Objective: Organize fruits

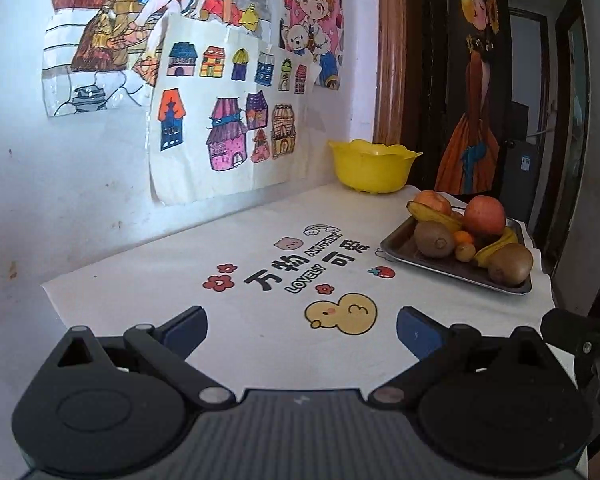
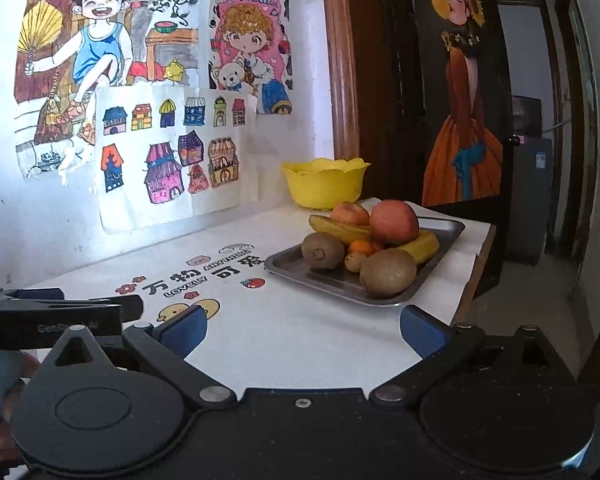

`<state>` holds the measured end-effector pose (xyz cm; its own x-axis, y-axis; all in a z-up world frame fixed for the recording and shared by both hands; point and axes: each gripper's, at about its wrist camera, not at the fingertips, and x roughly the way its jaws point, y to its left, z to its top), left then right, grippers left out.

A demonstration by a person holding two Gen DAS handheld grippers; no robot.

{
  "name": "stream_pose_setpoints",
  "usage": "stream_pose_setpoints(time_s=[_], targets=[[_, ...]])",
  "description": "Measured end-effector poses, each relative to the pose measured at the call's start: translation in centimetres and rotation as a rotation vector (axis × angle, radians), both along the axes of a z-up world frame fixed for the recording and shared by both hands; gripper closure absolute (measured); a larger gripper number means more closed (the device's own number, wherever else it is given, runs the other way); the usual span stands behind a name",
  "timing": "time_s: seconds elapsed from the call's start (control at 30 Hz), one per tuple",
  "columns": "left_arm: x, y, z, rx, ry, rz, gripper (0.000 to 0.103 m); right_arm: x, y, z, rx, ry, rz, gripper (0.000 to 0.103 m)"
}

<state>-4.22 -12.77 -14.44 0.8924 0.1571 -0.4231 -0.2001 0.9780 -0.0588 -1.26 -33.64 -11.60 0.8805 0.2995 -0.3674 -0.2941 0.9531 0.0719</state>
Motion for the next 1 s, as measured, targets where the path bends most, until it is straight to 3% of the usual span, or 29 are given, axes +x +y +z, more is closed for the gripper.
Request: stream_pose_setpoints(time_s=[0.63,1.0], targets=[[-0.5,0.8,0.3,-0.01,-0.003,0.051,0.0,1.0,0.8,0.0,-0.026,0.036,0.032,0.001],[-0.6,0.9,0.2,-0.006,-0.001,0.063,0.0,1.6,0.2,-0.3,-0.019,0.04,-0.004,0.001]])
